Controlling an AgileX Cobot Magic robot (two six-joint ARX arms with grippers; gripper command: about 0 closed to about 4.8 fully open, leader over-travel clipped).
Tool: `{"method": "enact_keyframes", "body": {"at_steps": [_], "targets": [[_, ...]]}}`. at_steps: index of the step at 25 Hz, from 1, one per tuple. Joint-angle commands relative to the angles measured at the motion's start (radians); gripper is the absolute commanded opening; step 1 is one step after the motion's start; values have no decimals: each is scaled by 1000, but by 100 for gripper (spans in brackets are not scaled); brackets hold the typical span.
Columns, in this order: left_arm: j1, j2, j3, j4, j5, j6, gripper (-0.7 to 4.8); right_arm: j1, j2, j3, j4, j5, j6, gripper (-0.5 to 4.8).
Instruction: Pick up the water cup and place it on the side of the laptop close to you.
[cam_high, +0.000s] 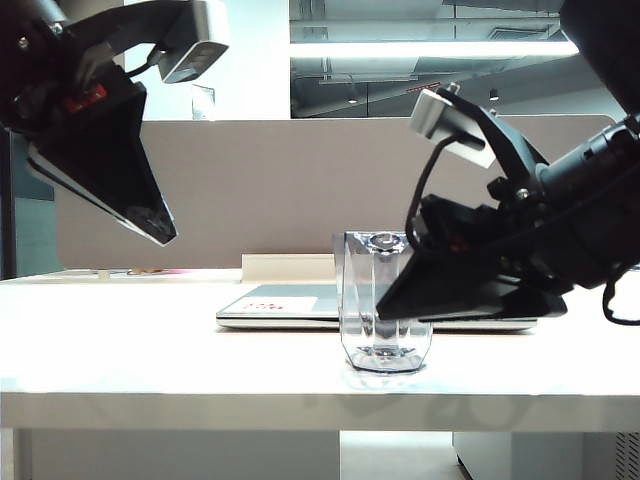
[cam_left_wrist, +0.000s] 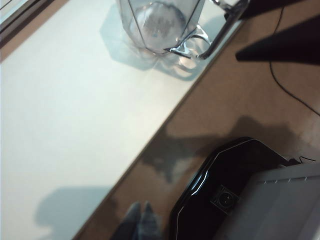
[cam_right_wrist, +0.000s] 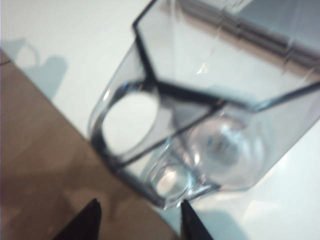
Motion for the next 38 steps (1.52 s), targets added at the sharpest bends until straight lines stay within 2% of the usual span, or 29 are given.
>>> {"method": "enact_keyframes", "body": {"at_steps": [1, 16, 21, 30, 32, 38], "targets": [[-1, -3, 5, -3, 0, 1, -5, -5, -3, 3, 52, 2, -22, 221], [-1, -3, 6, 1, 1, 1, -5, -4, -2, 3, 130, -39, -25, 205], [-1, -3, 6, 1, 1, 0, -5, -4, -2, 3, 137, -39, -25, 146], [-1, -3, 6, 2, 0, 0, -5, -4, 31, 3, 157, -43, -25, 141], [-1, -3, 6, 2, 0, 0, -5, -4, 35, 3, 157, -43, -25, 103], [-1, -3, 6, 0, 0, 0, -5, -4, 35, 3, 170, -43, -25, 89]]}}
